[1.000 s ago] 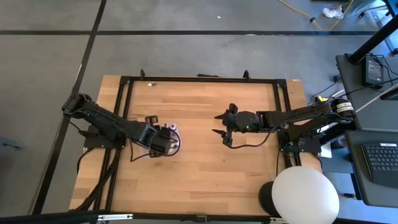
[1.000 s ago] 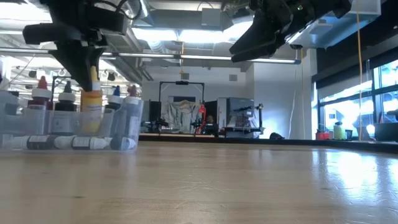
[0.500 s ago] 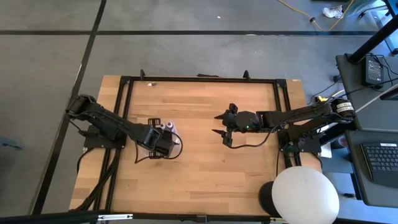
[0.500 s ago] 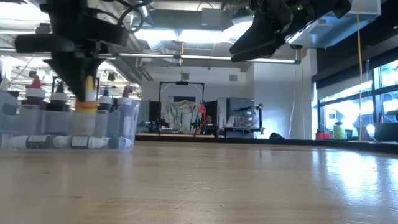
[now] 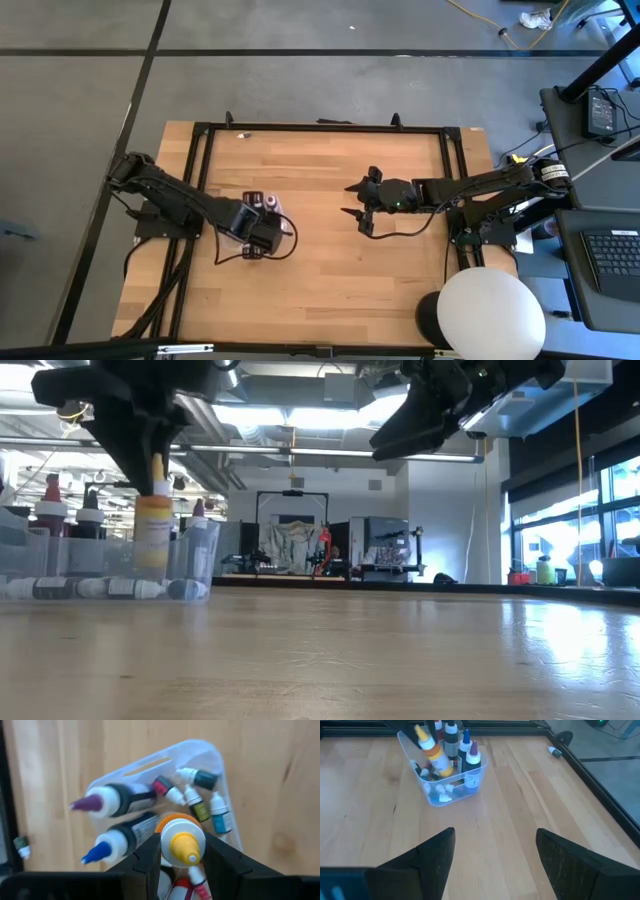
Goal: Pick & Place food coloring
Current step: Put the large yellow food coloring bottle into the transparent bin
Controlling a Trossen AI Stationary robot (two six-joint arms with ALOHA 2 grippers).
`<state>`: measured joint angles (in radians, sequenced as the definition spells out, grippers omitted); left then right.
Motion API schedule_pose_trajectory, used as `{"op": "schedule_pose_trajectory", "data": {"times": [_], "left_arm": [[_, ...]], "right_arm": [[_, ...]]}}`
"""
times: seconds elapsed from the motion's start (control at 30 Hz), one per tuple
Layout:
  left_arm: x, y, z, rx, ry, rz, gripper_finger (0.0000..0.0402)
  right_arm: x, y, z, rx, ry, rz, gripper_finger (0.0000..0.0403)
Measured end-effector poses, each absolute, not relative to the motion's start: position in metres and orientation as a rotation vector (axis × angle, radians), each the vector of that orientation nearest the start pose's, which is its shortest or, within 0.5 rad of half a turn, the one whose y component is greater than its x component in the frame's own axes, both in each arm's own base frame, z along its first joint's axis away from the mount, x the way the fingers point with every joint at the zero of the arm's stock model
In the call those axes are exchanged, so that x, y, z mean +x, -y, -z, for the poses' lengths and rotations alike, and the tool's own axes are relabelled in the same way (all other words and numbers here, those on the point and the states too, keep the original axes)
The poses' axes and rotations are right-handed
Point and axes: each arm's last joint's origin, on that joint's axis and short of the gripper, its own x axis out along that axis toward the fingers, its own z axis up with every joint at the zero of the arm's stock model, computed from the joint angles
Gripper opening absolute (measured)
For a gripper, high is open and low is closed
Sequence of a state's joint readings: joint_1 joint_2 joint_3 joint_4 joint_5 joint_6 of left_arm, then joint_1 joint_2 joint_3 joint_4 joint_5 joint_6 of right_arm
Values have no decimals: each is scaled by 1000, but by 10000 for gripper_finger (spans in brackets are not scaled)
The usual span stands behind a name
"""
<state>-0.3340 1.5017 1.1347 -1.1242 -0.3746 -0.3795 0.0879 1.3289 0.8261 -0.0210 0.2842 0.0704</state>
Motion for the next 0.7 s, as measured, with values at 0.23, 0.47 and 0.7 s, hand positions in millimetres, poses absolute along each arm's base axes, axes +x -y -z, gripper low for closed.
{"op": "schedule_pose_trajectory", "data": {"times": [0.23, 0.47, 0.7], "left_arm": [[243, 71, -241, 192, -1381, -376, 116], [240, 70, -233, 170, -1397, -415, 114], [241, 69, -231, 130, -1384, -443, 117]], "right_arm": [[282, -17, -246, -30, -515, 210, 280], [285, -17, -242, -33, -530, 210, 280], [292, -17, -229, -41, -573, 211, 280]]}}
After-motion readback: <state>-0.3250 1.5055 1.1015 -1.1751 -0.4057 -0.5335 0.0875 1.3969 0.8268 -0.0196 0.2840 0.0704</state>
